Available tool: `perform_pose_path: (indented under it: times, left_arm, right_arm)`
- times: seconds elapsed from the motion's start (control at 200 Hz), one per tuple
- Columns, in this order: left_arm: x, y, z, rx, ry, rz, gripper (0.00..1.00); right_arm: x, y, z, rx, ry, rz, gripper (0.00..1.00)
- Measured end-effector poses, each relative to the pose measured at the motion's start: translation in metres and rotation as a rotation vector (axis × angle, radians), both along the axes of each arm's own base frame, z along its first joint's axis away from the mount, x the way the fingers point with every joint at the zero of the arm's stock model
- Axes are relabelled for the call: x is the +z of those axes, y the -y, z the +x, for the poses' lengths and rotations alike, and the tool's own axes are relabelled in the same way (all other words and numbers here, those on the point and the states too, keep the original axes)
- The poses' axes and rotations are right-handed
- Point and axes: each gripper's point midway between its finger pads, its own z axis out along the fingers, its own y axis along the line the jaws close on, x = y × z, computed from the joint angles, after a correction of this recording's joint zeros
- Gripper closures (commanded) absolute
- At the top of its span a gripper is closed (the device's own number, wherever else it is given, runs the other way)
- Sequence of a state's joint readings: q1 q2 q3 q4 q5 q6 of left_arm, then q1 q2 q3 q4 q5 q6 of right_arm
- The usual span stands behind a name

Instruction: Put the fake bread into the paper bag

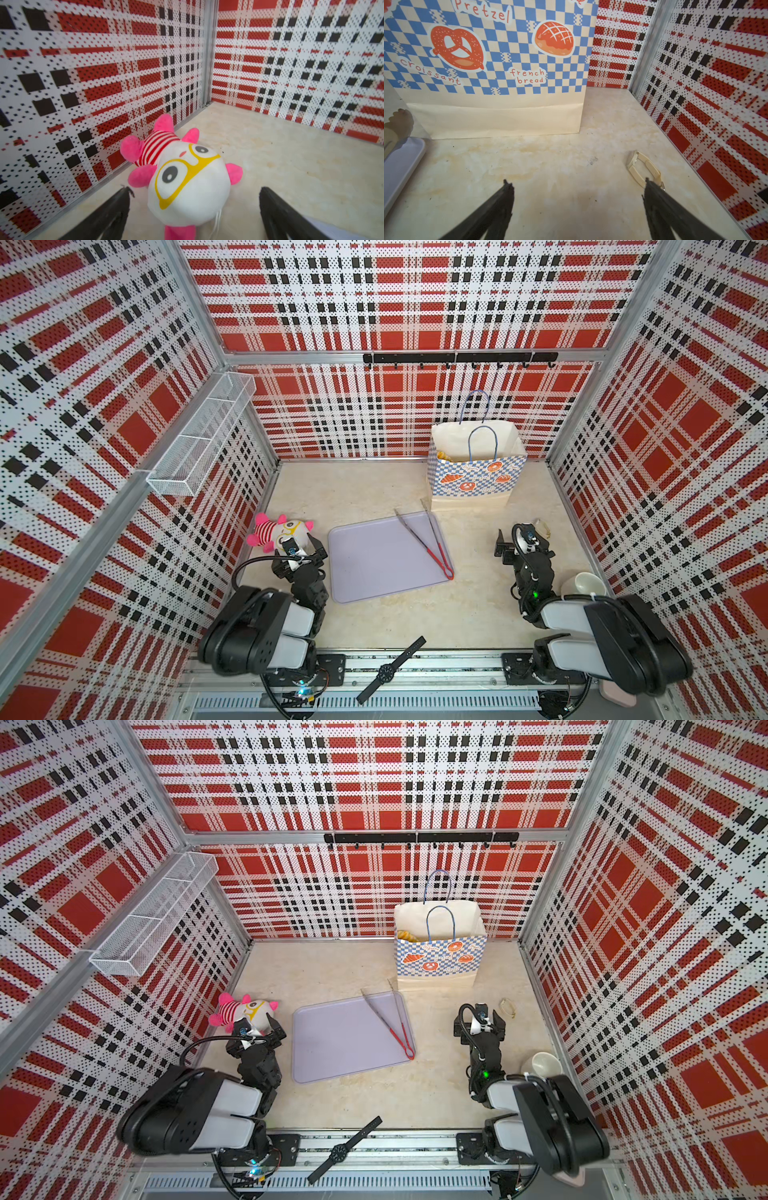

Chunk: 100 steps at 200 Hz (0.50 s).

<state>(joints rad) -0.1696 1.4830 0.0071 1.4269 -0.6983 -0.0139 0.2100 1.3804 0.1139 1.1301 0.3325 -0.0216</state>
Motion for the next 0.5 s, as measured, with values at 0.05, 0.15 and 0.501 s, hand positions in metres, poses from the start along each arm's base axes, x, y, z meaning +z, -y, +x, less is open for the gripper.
perform_pose_path:
  times: [0.05,0.15,0.501]
  left_arm:
    - [-0.002,0.005,0.004,-0.032,-0.007,0.012,0.02]
    - [0.009,0.009,0.015,-0.07,0.045,0.009,0.02]
    - [0.026,0.005,0.044,-0.104,0.109,-0.019,0.02]
  right_arm:
    - [-0.002,0.0,0.004,0.006,0.01,-0.008,0.01]
    - [-0.005,0.006,0.009,-0.001,0.033,-0.002,0.0]
    - [0.004,0.012,0.023,-0.004,0.081,0.029,0.0]
